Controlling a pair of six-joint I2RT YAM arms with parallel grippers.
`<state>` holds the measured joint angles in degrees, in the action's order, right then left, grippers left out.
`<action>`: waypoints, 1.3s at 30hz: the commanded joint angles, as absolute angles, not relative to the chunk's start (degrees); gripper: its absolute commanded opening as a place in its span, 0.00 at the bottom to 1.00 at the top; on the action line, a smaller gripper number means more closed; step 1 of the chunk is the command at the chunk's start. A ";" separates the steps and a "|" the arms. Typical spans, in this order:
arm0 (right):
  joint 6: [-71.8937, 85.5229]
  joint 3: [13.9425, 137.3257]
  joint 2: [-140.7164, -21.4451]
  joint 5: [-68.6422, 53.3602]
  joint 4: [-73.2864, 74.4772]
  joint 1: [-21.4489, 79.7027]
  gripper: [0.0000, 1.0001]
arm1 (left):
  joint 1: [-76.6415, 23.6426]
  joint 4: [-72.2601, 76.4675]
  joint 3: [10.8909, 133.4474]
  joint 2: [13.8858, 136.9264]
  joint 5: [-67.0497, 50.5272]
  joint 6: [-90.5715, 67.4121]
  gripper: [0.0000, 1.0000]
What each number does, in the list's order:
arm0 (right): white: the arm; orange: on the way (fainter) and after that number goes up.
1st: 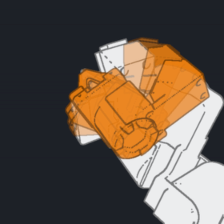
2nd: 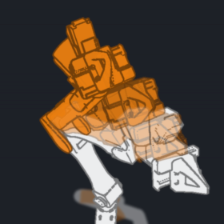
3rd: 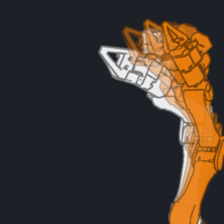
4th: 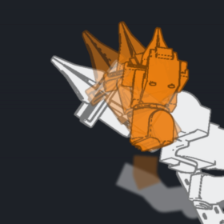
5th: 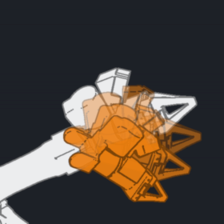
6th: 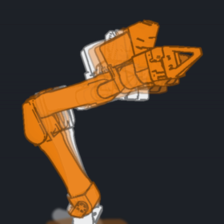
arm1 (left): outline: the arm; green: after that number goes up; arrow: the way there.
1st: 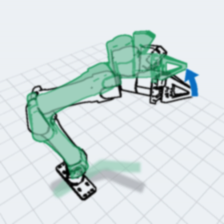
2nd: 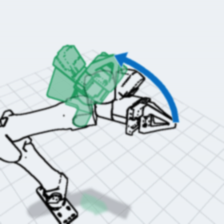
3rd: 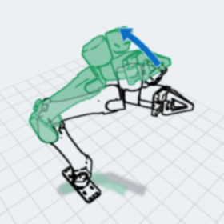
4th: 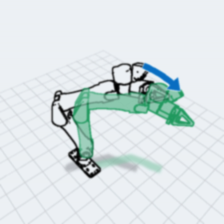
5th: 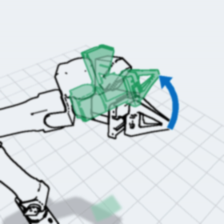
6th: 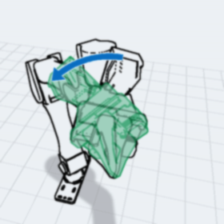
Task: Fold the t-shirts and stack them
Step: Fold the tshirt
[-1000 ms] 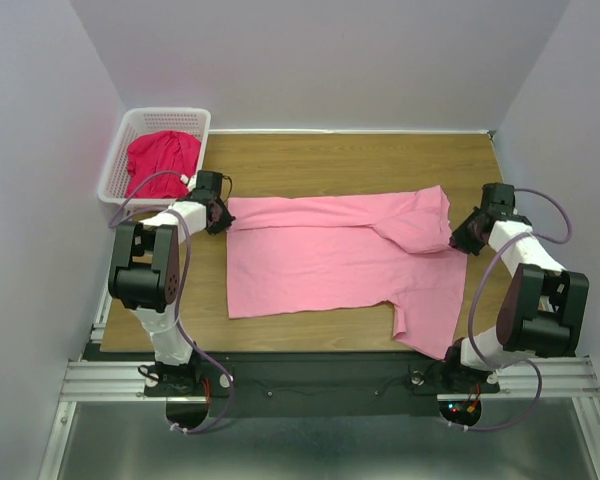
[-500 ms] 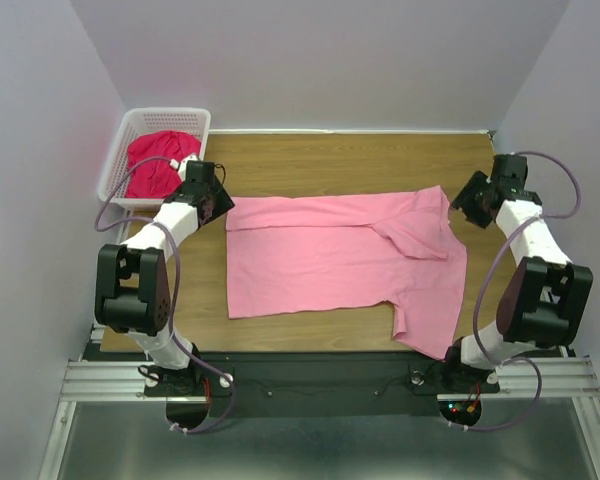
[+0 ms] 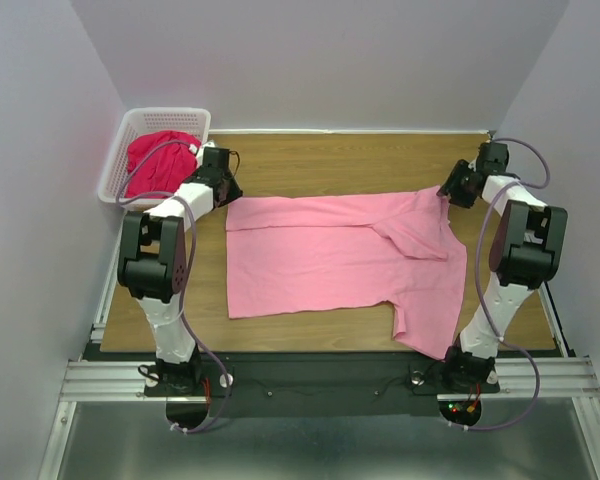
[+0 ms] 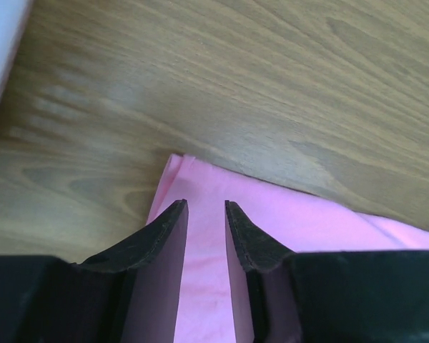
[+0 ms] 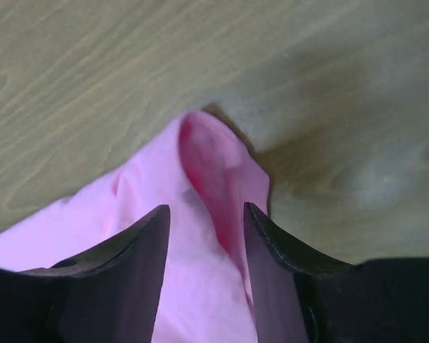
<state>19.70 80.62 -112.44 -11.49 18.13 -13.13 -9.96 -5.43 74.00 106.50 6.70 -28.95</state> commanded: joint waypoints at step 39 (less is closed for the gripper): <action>19.16 97.29 -126.31 -15.91 13.71 -17.49 0.20 | -8.88 -7.38 77.78 115.76 7.91 -30.06 0.36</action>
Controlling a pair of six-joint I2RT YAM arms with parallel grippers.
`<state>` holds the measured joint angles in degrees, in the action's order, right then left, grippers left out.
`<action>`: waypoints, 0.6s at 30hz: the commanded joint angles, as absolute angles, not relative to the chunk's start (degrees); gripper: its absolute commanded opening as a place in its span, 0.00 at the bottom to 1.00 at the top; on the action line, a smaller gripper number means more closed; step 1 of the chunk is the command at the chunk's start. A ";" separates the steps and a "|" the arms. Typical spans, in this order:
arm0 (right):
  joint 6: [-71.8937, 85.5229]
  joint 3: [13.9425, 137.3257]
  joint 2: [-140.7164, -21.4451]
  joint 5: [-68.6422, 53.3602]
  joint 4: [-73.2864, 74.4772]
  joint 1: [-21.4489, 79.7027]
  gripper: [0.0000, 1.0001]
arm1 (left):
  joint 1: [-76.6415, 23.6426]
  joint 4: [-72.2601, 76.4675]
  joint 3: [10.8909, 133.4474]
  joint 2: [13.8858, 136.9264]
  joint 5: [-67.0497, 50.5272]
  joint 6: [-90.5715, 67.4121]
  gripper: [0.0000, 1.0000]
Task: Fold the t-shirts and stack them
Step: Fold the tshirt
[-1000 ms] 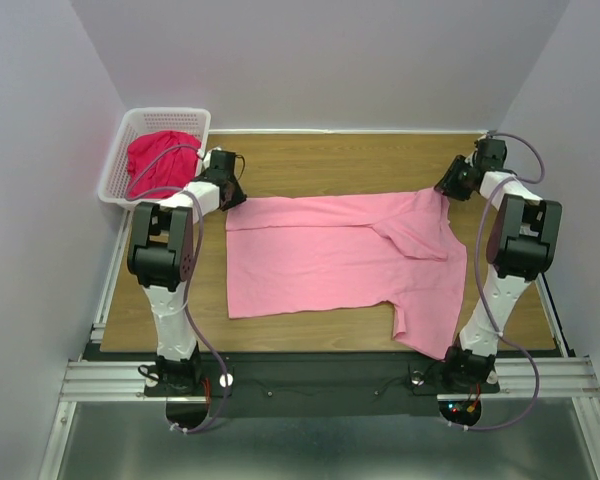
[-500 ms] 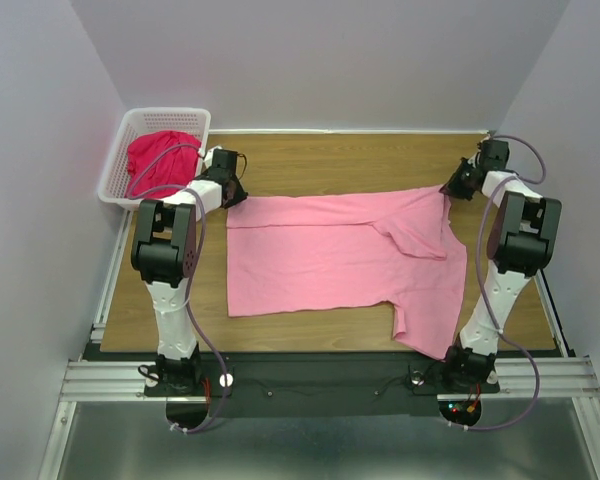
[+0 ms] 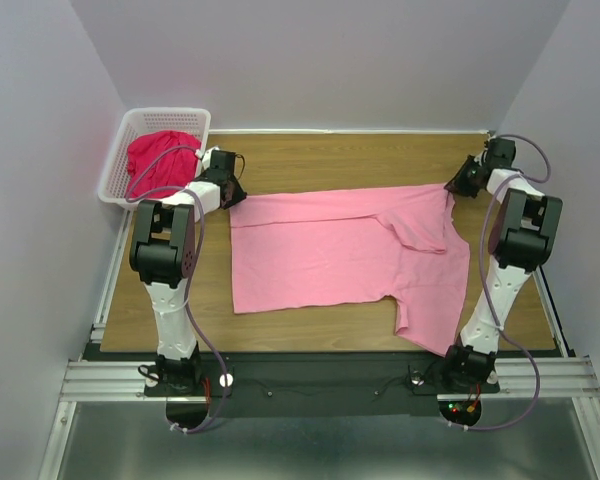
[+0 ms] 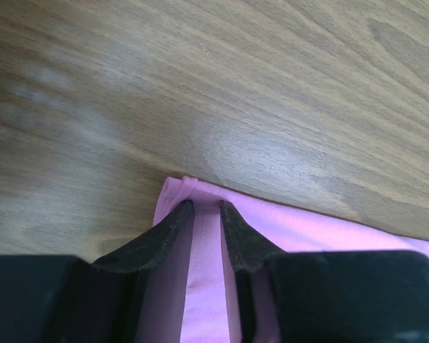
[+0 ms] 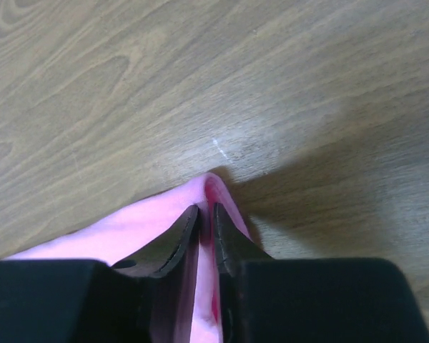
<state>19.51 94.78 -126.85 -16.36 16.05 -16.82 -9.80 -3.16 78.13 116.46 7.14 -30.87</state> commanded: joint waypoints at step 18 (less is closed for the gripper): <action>15.48 71.13 -94.40 -9.76 25.66 -5.47 0.47 | -20.12 -9.40 67.26 90.54 10.10 -28.30 0.83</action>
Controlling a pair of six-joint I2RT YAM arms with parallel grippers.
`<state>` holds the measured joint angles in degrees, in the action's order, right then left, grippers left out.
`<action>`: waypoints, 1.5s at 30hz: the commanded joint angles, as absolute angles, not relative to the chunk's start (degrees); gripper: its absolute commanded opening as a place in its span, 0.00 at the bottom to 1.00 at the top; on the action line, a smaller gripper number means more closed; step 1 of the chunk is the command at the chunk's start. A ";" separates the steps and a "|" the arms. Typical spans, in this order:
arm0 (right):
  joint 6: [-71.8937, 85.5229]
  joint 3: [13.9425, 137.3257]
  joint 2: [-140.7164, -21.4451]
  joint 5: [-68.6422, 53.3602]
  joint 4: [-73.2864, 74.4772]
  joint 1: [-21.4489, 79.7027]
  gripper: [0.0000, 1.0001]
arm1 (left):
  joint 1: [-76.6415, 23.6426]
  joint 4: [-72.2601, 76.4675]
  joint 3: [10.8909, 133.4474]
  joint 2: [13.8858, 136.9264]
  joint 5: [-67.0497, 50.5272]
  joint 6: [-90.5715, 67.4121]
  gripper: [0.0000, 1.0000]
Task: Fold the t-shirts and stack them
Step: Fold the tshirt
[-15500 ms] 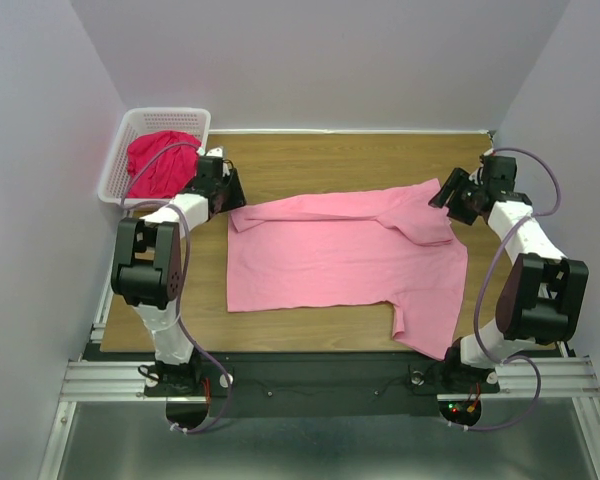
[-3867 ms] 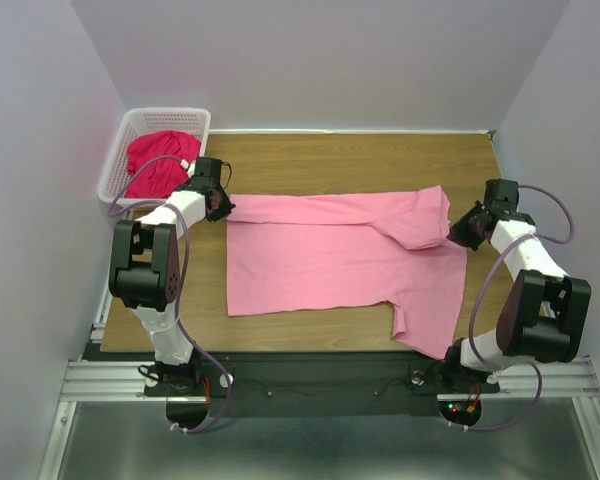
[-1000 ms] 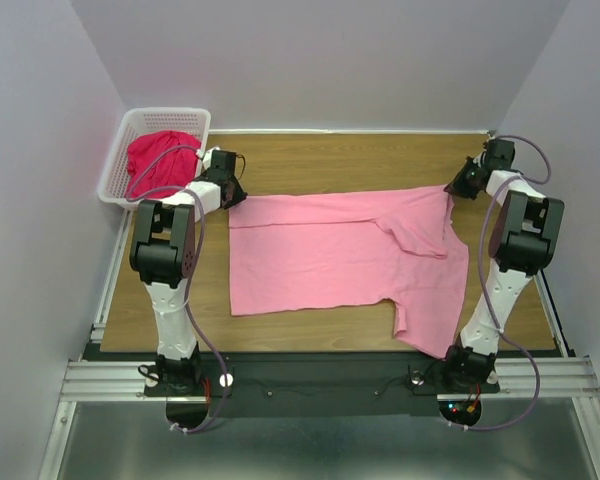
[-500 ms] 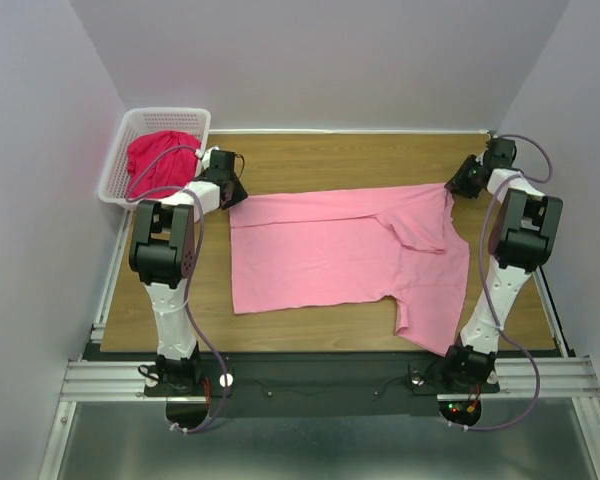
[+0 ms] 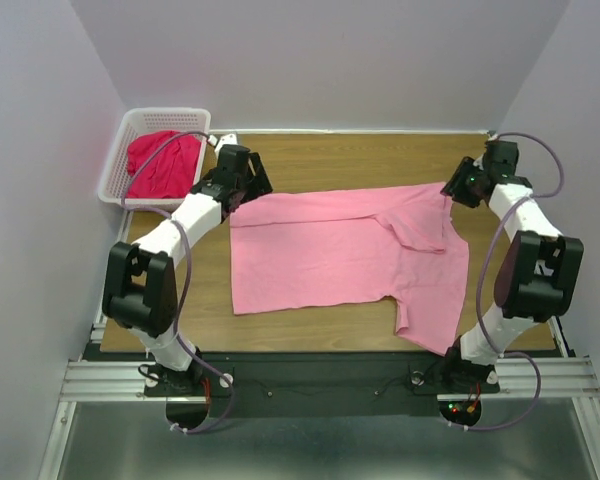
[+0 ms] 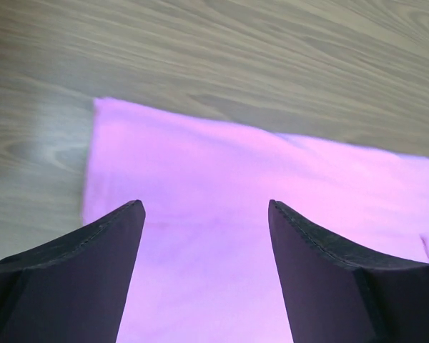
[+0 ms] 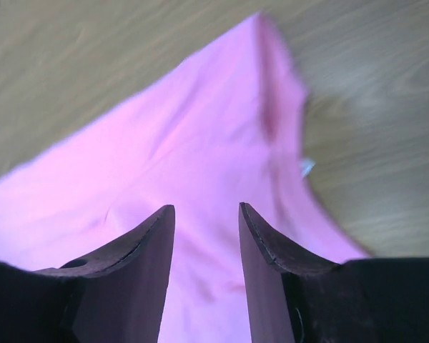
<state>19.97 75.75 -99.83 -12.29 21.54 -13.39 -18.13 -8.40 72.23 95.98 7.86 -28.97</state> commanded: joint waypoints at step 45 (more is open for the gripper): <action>5.10 70.13 -96.24 16.27 36.98 19.60 0.08 | -20.21 -5.19 44.74 75.67 18.37 -26.28 0.83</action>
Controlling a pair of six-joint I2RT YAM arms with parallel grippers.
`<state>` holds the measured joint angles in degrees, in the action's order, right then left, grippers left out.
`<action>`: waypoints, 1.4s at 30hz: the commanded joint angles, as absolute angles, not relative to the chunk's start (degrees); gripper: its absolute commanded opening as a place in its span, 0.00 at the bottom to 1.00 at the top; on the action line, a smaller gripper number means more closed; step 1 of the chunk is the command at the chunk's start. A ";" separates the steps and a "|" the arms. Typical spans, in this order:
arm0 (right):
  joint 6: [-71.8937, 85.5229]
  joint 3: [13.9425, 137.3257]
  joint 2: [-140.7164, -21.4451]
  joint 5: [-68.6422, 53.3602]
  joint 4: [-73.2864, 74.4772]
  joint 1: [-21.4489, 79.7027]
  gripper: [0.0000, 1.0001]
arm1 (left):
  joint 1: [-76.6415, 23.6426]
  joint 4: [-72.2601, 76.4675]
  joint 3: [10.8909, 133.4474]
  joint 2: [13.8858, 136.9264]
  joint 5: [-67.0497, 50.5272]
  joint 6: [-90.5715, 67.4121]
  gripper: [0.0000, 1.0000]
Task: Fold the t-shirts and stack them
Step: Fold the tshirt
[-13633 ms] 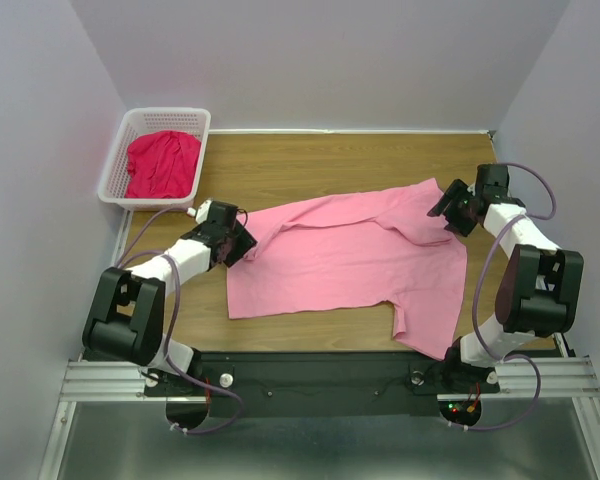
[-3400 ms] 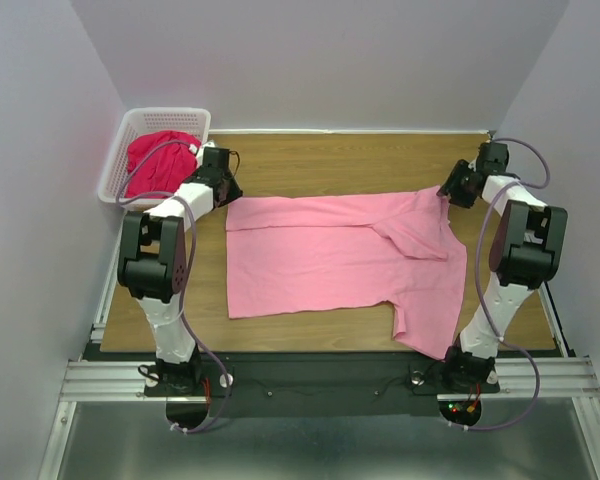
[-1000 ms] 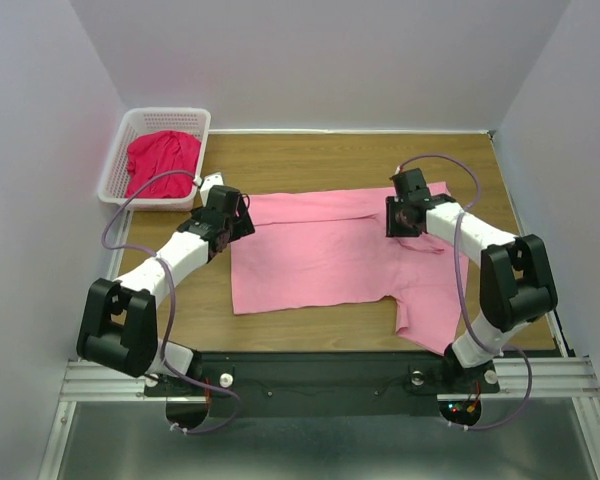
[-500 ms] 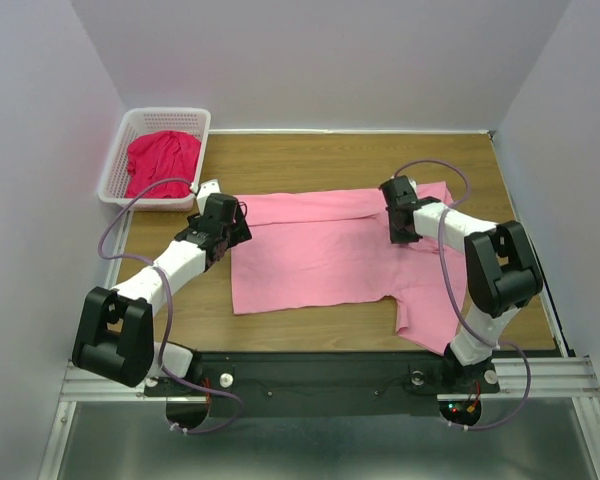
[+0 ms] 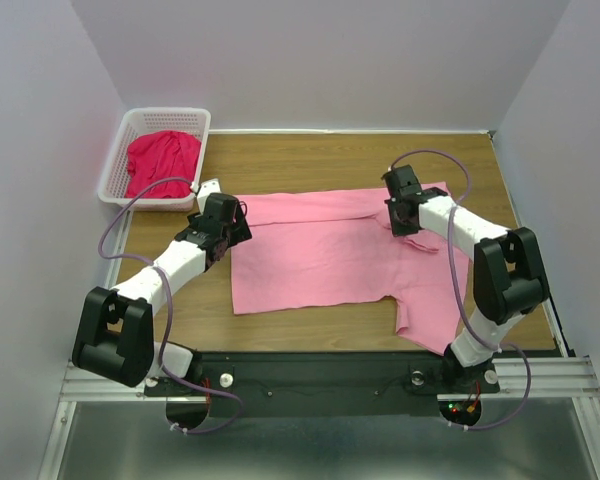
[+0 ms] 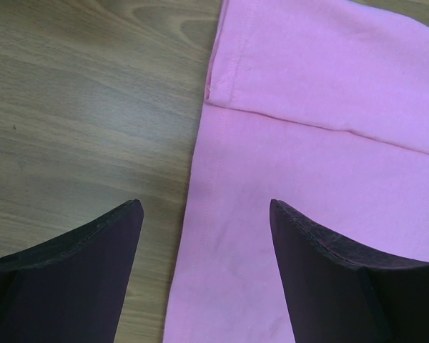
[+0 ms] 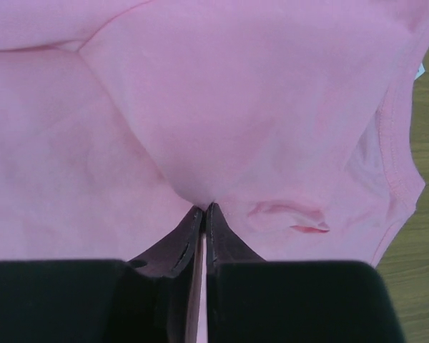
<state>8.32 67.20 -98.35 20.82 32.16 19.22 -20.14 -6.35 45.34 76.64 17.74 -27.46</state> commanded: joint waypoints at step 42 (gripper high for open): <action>33.40 55.20 -89.56 4.39 27.60 -5.80 0.46 | -20.21 -2.02 39.46 74.79 13.89 -25.40 0.83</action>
<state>31.51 55.64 -90.43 4.05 30.98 -5.78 -20.14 -4.27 40.10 75.96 13.74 -26.13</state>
